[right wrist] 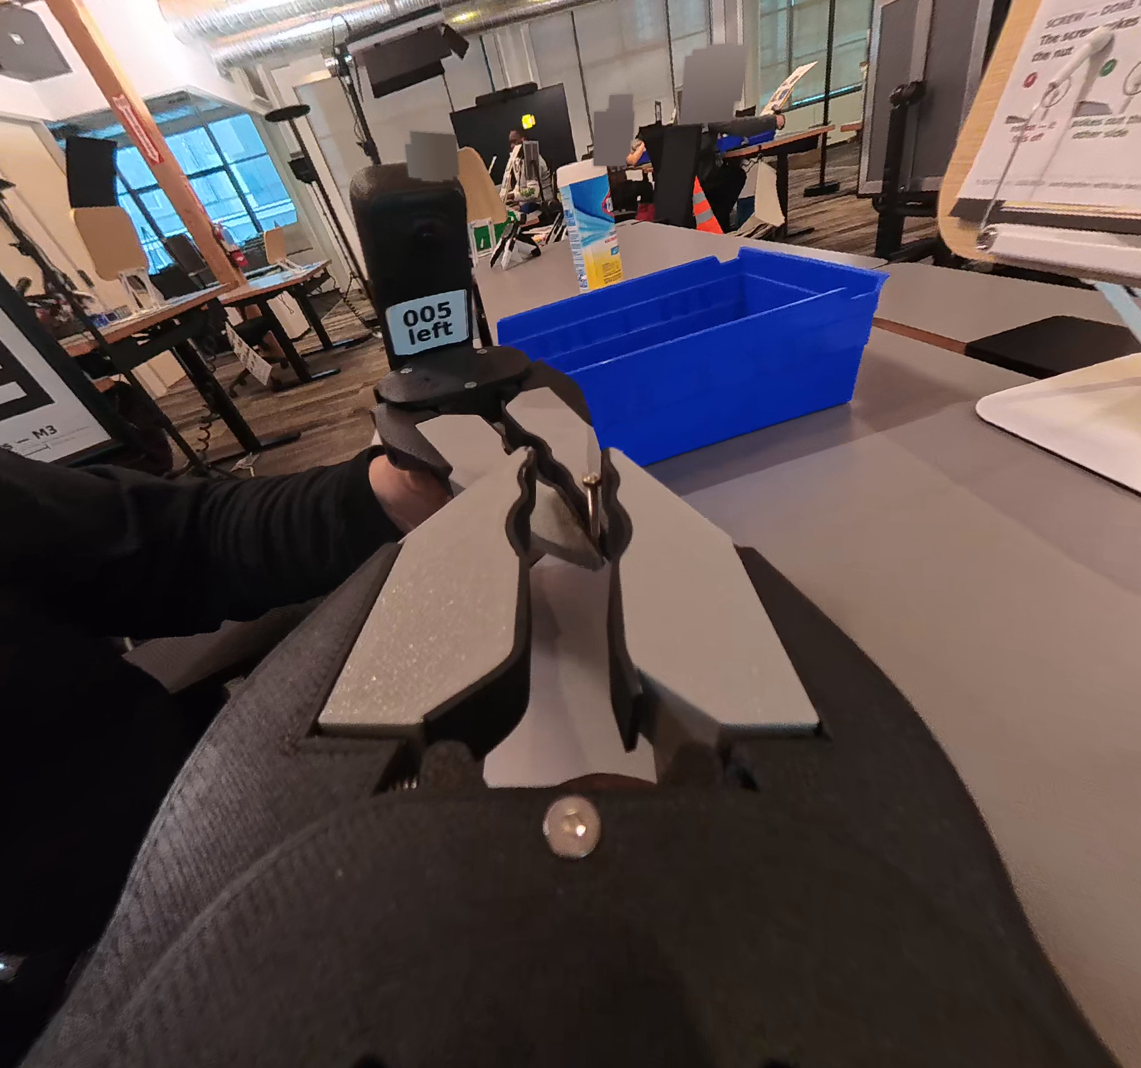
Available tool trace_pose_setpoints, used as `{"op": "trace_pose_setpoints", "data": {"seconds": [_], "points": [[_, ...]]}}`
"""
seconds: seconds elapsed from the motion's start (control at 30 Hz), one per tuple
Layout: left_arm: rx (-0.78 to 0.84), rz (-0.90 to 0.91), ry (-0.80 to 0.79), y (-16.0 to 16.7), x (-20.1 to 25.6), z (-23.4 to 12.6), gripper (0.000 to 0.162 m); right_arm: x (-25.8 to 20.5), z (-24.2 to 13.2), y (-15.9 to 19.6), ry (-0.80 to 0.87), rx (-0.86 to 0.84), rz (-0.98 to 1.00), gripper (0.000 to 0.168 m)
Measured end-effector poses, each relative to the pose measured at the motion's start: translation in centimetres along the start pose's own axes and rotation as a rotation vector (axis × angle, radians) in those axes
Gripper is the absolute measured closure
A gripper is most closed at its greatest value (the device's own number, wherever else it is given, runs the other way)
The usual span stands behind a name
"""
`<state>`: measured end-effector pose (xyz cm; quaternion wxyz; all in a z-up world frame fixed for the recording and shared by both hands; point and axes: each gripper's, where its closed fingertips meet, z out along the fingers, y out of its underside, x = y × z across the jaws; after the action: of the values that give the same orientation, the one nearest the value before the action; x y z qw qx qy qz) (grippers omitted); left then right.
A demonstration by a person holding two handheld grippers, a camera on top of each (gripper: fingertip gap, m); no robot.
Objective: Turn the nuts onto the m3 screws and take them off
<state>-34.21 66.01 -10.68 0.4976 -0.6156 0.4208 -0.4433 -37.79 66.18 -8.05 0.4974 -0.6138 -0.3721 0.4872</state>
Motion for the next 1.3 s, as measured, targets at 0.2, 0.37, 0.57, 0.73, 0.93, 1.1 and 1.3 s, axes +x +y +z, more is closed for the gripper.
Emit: {"op": "trace_pose_setpoints", "data": {"seconds": [0.2, 0.37, 0.57, 0.73, 0.93, 1.1, 1.3], "points": [[0.007, -0.008, -0.011, -0.1, -0.3, -0.2, 0.162, 0.1, -0.3, -0.1, 0.006, 0.0, -0.009, 0.151], [0.028, -0.026, -0.029, -0.6, -0.9, -0.7, 0.162, 0.8, -1.3, -0.8, 0.028, 0.032, -0.004, 0.151], [0.022, -0.024, -0.032, -0.4, -0.9, -0.7, 0.162, 0.5, -1.0, -0.6, 0.028, 0.016, -0.023, 0.153], [0.02, -0.024, -0.027, -0.3, -0.8, -0.6, 0.162, 0.4, -0.8, -0.5, 0.026, 0.012, -0.022, 0.153], [0.006, -0.016, -0.014, -0.1, -0.4, -0.2, 0.162, 0.2, -0.4, -0.2, 0.02, 0.002, -0.024, 0.153], [-0.003, -0.009, 0.002, 0.1, 0.2, 0.1, 0.162, 0.1, -0.2, 0.1, 0.013, -0.012, -0.024, 0.156], [0.009, -0.014, -0.015, -0.1, -0.2, -0.2, 0.162, 0.4, -0.5, -0.2, 0.028, -0.003, -0.024, 0.154]]}}
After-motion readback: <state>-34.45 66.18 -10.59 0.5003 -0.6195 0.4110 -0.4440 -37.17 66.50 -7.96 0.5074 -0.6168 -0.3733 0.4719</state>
